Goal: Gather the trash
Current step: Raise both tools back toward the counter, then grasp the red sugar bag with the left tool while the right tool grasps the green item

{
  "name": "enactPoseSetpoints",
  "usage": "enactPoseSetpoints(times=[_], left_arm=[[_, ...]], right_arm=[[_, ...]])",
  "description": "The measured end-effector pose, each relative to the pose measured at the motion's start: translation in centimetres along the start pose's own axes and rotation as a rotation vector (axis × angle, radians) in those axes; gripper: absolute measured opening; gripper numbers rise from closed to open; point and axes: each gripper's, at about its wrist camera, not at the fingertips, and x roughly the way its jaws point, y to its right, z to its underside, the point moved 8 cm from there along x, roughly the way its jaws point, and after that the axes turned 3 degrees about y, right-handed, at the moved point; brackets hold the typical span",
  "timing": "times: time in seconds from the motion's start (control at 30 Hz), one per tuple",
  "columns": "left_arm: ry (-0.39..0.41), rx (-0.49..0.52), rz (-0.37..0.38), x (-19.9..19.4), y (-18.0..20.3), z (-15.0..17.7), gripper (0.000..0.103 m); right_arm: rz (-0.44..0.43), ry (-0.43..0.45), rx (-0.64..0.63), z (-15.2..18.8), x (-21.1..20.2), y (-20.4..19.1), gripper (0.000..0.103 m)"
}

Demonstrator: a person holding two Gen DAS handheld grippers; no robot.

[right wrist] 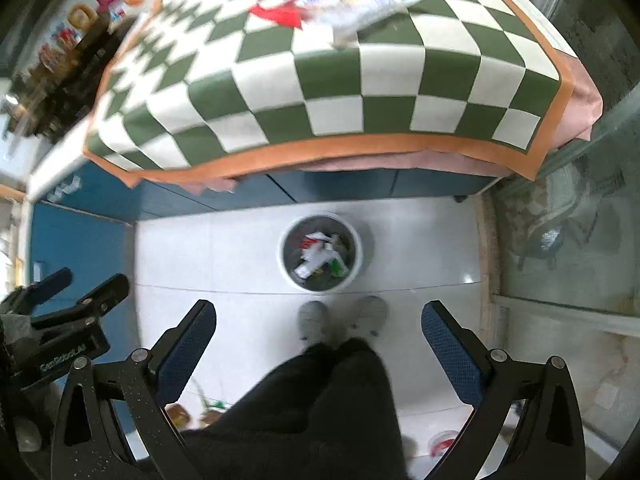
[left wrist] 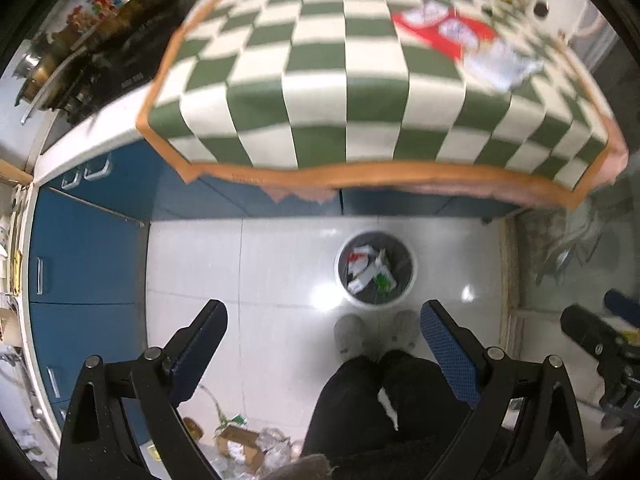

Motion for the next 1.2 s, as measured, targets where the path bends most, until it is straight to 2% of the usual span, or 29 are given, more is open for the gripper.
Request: enactPoseSetpoints(times=[0.1, 0.17, 0.3, 0.37, 0.4, 0.43, 0.47, 0.5, 0.57, 0.63, 0.77, 0.83, 0.87, 0.93, 1.0, 1.03, 1.07, 1.1, 1.13, 1.17, 1.2], left_arm=[[0.038, -0.043, 0.031, -0.9, -0.1, -2.7, 0.099], [0.059, -0.083, 0.063, -0.8, 0.4, -5.6, 0.099], [0.053, -0.135, 0.112, 0.0, 2.3, -10.4, 0.099], [0.037, -0.166, 0.147, 1.5, 4.0, -12.9, 0.099], [0.018, -0.189, 0.163, 2.6, 5.1, -14.5, 0.099], [0.008, -0.203, 0.178, 3.4, 5.9, -15.6, 0.099], [-0.007, -0.218, 0.197, 4.5, 7.0, -17.0, 0.099], [-0.022, -0.230, 0.208, 5.3, 7.8, -18.1, 0.099], [-0.051, -0.259, 0.216, 7.3, 9.5, -20.5, 0.097], [-0.075, -0.290, 0.227, 9.3, 11.0, -22.5, 0.097], [-0.141, -0.357, 0.271, 12.9, 13.2, -24.9, 0.097], [-0.162, -0.383, 0.294, 14.0, 14.1, -25.5, 0.097], [-0.136, -0.384, 0.268, 14.0, 14.2, -26.2, 0.097], [-0.118, -0.368, 0.274, 14.1, 15.2, -27.2, 0.096], [-0.094, -0.346, 0.244, 14.1, 16.0, -28.2, 0.095], [-0.081, -0.335, 0.225, 14.1, 16.3, -28.6, 0.088], [-0.066, -0.315, 0.190, 14.0, 16.5, -29.0, 0.072], [-0.050, -0.287, 0.139, 13.9, 16.7, -29.4, 0.065], [-0.038, -0.275, 0.115, 13.8, 16.9, -29.7, 0.050], [-0.031, -0.265, 0.105, 13.7, 17.2, -30.1, 0.029], [-0.032, -0.252, 0.089, 13.6, 17.4, -30.4, 0.019]], right_arm=[[-0.043, 0.035, 0.052, -2.1, -0.8, 0.3, 0.103], [-0.073, 0.056, 0.105, -4.6, -1.1, 1.7, 0.103], [-0.116, 0.142, 0.182, -11.6, -1.5, 5.6, 0.099], [-0.109, 0.170, 0.170, -15.9, -1.0, 7.4, 0.076], [-0.107, 0.172, 0.161, -18.2, -0.2, 8.4, 0.067], [-0.113, 0.168, 0.155, -20.8, 0.7, 9.3, 0.052], [-0.121, 0.164, 0.151, -23.2, 1.7, 10.0, 0.044], [-0.136, 0.154, 0.138, -26.2, 3.0, 10.7, 0.042], [-0.158, 0.123, 0.113, -29.7, 5.4, 11.2, 0.026], [-0.164, 0.059, 0.025, -33.1, 8.9, 10.7, 0.015], [-0.152, -0.044, -0.099, -34.8, 13.8, 9.6, 0.005], [-0.192, -0.079, -0.092, -35.0, 15.3, 9.6, 0.005], [-0.209, -0.077, -0.086, -35.0, 15.5, 9.6, 0.005], [-0.248, -0.083, -0.074, -35.0, 15.7, 9.8, 0.005], [-0.306, -0.097, -0.039, -34.9, 16.0, 10.3, 0.004], [-0.338, -0.112, -0.020, -35.0, 16.1, 10.5, 0.003], [-0.359, -0.127, -0.005, -35.0, 16.2, 10.7, 0.002], [-0.384, -0.150, 0.013, -35.1, 16.5, 10.8, 0.002], [-0.395, -0.164, 0.021, -35.1, 16.6, 10.9, 0.001], [-0.406, -0.182, 0.027, -35.2, 16.8, 10.9, 0.001], [-0.412, -0.200, 0.029, -35.3, 16.9, 10.8, 0.001]])
